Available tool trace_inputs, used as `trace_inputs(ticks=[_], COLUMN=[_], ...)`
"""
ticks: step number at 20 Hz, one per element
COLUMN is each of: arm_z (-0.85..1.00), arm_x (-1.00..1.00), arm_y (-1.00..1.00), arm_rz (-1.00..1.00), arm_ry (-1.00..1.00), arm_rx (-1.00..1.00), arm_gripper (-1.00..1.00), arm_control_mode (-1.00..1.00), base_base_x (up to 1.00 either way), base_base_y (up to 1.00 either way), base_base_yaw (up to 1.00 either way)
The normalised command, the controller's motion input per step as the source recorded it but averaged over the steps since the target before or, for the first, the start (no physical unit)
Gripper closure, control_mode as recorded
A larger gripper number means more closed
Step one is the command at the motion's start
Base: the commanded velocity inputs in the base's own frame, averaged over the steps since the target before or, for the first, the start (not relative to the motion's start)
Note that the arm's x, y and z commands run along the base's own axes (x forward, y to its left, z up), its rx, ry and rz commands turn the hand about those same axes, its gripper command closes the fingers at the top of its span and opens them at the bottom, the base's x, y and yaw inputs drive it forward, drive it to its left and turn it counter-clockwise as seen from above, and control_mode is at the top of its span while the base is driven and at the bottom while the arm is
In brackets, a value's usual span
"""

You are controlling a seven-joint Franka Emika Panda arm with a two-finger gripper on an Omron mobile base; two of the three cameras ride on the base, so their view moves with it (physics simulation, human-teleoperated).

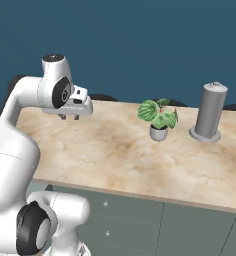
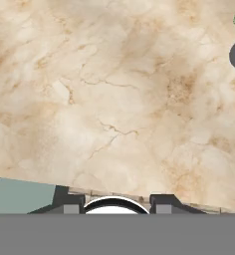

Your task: Restock the sink supplies by placing the sponge and soap dispenser on the counter and next to the sink. Make sure the soap dispenser is upright.

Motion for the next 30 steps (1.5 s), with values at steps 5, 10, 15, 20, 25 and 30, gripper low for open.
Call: trace_inputs(ticks=[5, 10, 15, 20, 25, 30], arm_z=[0.0, 0.0, 0.0, 0.0, 0.0, 0.0], arm_x=[0.0, 0.0, 0.0, 0.0, 0.0, 0.0], arm_y=[0.0, 0.0, 0.0, 0.0, 0.0, 0.0], arm_rz=[0.0, 0.0, 0.0, 0.0, 0.0, 0.0], arm_ry=[0.0, 0.0, 0.0, 0.0, 0.0, 0.0], arm_rx=[0.0, 0.0, 0.0, 0.0, 0.0, 0.0], arm_gripper=[-1.0, -1.0, -1.0, -1.0, -1.0, -1.0], arm_control_mode=[1.0, 1.0, 1.0, 1.0, 1.0, 1.0], base_base_x=[-0.11, -0.7, -0.58, -0.12, -0.09, -0.3], base_base_y=[0.0, 0.49, 0.9, 0.67, 0.4, 0.39], base_base_yaw=[0.0, 0.0, 0.0, 0.0, 0.0, 0.0])
